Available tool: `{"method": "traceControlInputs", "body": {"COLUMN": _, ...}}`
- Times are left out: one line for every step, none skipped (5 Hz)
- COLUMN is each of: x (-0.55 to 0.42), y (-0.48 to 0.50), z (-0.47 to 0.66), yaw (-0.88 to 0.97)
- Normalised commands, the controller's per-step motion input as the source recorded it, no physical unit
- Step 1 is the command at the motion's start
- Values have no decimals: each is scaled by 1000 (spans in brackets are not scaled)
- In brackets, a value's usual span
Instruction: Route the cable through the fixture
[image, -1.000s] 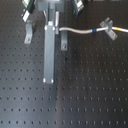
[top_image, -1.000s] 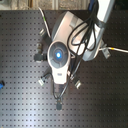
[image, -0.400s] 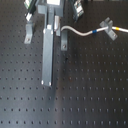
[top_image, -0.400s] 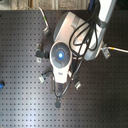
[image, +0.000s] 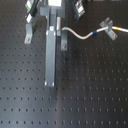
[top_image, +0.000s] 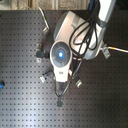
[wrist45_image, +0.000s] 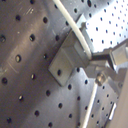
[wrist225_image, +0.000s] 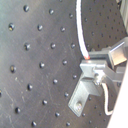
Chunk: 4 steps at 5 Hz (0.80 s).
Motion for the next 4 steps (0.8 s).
{"method": "traceControlInputs", "body": {"x": -25, "y": -233, "z": 316, "yaw": -51}}
{"method": "traceControlInputs", "body": {"x": -95, "y": -202, "z": 461, "yaw": -143}}
{"method": "traceControlInputs", "body": {"x": -84, "y": 2, "z": -112, "yaw": 0}}
{"method": "traceControlInputs", "body": {"x": -2, "y": -194, "z": 73, "yaw": 0}}
